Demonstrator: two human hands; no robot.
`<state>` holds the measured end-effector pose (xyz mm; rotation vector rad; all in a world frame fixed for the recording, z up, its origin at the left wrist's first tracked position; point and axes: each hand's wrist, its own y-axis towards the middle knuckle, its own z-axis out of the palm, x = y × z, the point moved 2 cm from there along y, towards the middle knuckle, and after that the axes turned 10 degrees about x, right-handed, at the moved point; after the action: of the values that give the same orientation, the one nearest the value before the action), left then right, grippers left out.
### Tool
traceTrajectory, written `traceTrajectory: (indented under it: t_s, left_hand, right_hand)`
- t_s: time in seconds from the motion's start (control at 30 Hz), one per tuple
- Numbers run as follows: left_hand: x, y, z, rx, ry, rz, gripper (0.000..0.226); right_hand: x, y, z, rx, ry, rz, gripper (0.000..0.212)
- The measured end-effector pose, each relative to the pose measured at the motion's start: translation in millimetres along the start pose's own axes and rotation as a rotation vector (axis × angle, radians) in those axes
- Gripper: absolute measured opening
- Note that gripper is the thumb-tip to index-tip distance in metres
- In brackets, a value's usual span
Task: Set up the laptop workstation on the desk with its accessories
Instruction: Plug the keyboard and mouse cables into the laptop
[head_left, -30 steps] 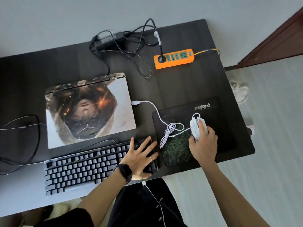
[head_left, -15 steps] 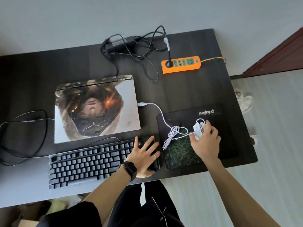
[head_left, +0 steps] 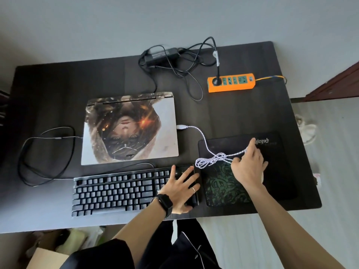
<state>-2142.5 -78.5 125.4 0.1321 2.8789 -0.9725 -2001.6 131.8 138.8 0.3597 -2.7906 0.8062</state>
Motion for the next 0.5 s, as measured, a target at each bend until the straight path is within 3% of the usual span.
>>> traceTrajectory:
  t_s: [0.2, 0.5]
  left_hand:
    - [-1.8, -15.8, -2.4, -0.021, -0.064, -0.005, 0.075]
    - [22.5, -67.2, -38.9, -0.161, -0.346, -0.212, 0.056]
  right_hand:
    - [-7.3, -30.0, -4.0, -0.034, 0.078, 0.018, 0.073]
    - [24.9, -103.2, -1.1, -0.188, 0.055, -0.218, 0.044]
